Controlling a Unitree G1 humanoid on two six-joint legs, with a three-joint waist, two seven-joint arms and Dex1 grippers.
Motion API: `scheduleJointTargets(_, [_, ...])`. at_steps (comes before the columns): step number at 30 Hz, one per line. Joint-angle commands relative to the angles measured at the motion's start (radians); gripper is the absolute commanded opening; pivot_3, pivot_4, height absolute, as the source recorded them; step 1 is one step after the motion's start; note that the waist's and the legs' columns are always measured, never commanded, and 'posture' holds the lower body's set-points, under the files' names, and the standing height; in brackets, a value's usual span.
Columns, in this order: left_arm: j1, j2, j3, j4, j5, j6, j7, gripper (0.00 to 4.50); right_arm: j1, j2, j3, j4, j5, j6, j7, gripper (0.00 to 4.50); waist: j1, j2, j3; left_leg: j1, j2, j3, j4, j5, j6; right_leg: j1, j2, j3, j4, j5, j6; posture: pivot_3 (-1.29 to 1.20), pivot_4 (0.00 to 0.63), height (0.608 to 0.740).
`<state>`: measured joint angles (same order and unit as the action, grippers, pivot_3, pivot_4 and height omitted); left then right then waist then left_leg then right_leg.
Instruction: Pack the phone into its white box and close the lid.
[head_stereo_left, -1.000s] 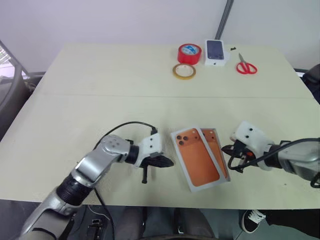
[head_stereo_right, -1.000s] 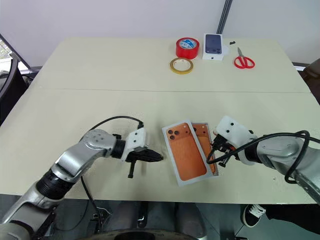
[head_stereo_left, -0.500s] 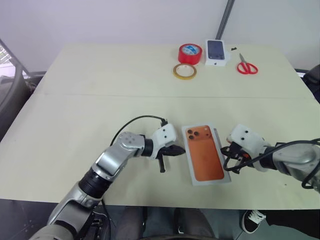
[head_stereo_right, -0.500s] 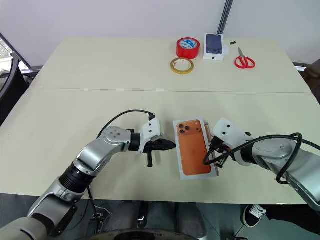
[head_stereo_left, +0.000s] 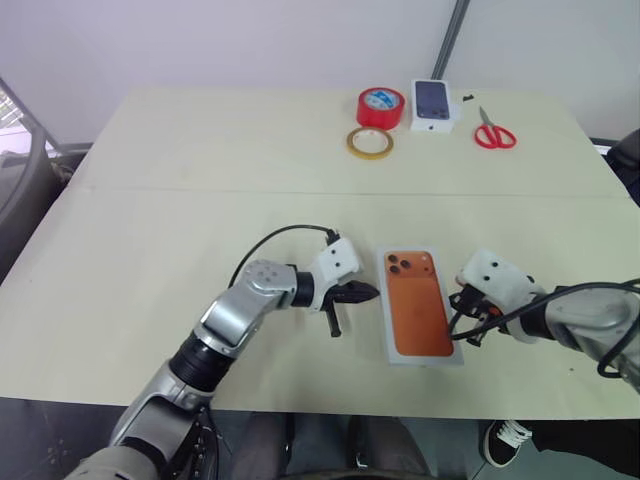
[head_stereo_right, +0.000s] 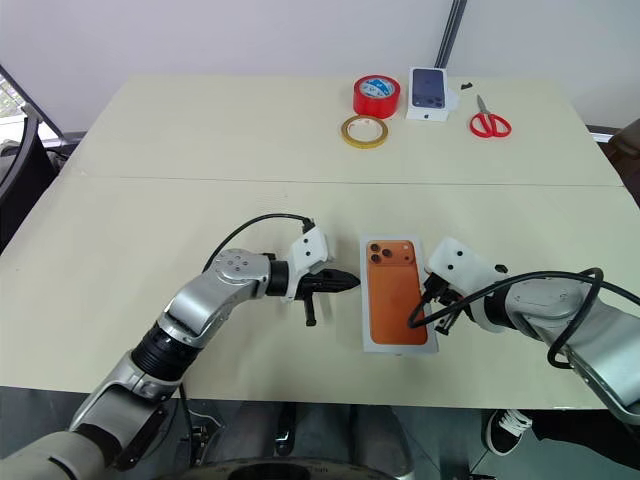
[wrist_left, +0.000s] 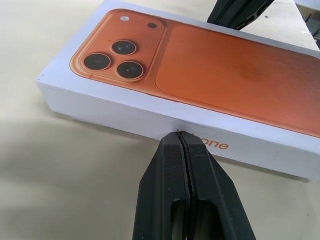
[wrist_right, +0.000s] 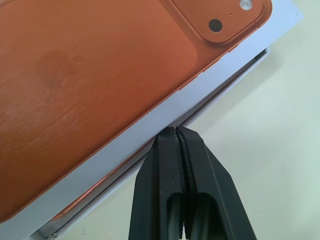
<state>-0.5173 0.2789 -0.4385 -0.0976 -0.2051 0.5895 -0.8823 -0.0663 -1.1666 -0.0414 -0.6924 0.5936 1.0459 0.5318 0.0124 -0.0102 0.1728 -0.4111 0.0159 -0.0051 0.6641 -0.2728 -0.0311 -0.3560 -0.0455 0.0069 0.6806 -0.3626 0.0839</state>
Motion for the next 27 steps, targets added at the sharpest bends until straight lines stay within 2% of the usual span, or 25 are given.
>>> scheduleJointTargets(1, [-0.030,-0.027,-0.011,-0.014,-0.002,-0.016,-0.002,0.00,0.004,0.005,-0.032,-0.028,-0.015,-0.006,0.019,0.05,0.000,0.000,0.000,0.000,0.000,0.000,0.000,0.000,0.000,0.000,0.000,0.000,0.000,0.000,0.000,0.00,0.150,0.740])
scheduleJointTargets(27, [-0.025,-0.024,-0.032,-0.010,0.022,-0.012,-0.019,0.00,0.025,0.051,-0.046,0.012,-0.113,-0.005,0.056,0.05,0.000,0.000,0.000,0.000,0.000,0.000,0.000,0.000,0.000,0.000,0.000,0.000,0.000,0.000,0.000,0.00,0.150,0.740])
